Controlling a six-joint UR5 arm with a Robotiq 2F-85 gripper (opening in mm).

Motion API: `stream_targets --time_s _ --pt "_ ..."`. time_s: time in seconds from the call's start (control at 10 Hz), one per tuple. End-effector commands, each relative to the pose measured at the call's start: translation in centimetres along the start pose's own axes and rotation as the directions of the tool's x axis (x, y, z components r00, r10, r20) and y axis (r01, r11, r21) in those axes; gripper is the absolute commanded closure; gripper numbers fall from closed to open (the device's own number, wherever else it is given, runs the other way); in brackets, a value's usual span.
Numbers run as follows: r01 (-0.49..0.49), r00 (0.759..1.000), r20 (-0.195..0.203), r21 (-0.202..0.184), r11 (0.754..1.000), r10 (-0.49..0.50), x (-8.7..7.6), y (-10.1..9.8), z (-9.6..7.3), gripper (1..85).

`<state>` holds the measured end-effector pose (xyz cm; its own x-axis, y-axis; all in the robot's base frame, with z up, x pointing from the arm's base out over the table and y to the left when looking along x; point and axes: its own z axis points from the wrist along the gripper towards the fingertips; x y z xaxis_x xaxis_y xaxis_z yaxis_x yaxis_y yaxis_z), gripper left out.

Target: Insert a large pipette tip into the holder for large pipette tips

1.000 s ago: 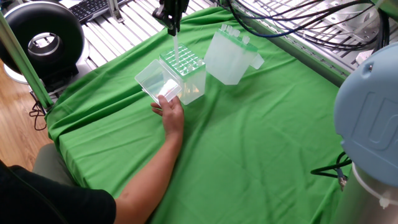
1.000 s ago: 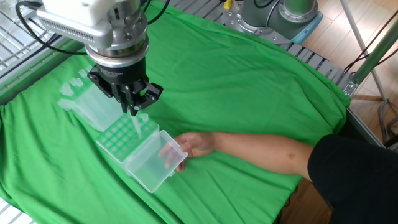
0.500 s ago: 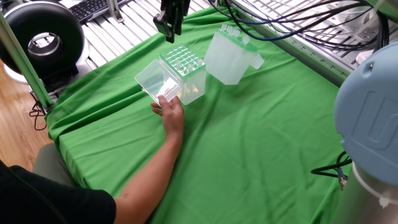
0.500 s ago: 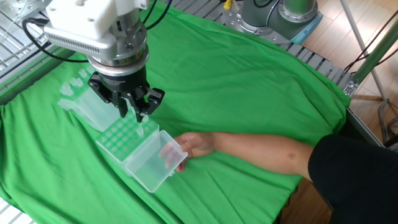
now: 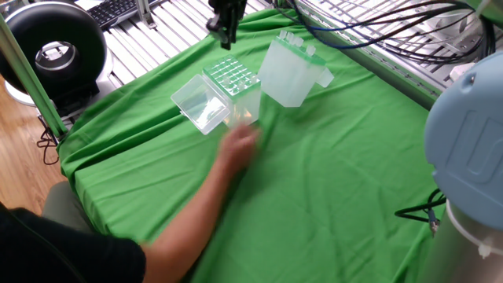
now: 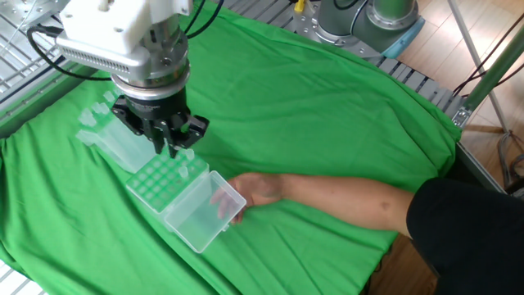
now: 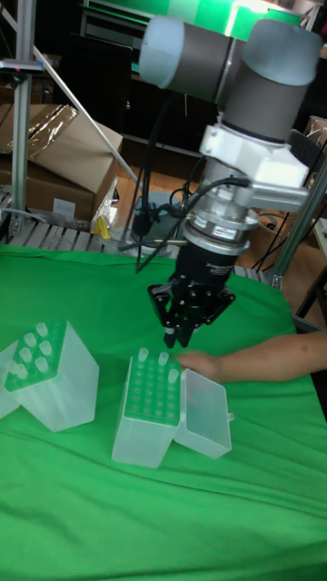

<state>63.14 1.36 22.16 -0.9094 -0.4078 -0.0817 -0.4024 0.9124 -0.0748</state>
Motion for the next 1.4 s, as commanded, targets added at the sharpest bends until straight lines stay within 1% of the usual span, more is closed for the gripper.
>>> stream_targets --time_s 0.0,0.1,0.2,0.6,0.8,0.9,1.0,1.1,1.2,1.3 --pt "0.079 0.997 0.023 -0.008 0.997 -0.078 1.2 -3.2 -0.1 57.7" --pt "0.118 0.992 0.04 -0.031 0.992 -0.117 0.9 -2.6 -0.1 56.3" --pt "0.147 0.988 0.057 -0.041 0.988 -0.145 0.5 -2.2 -0.2 54.0" --pt "0.206 0.975 0.096 -0.042 0.978 -0.201 -0.4 -2.0 -0.1 54.0" --pt "0.211 0.972 0.107 -0.022 0.977 -0.208 -0.9 -2.6 1.0 55.3" --pt "0.201 0.975 0.106 -0.025 0.979 -0.197 -1.0 -2.6 1.5 55.3" --pt "0.159 0.985 0.074 -0.049 0.986 -0.155 -0.7 -1.7 1.2 55.3" --pt "0.112 0.993 0.032 -0.048 0.993 -0.11 -1.0 -0.6 0.4 53.7" --pt "0.034 0.999 -0.011 -0.063 0.997 -0.035 0.0 -0.4 0.4 53.3" --pt "-0.056 0.998 -0.043 -0.046 0.997 0.054 0.7 -0.7 0.4 53.3"
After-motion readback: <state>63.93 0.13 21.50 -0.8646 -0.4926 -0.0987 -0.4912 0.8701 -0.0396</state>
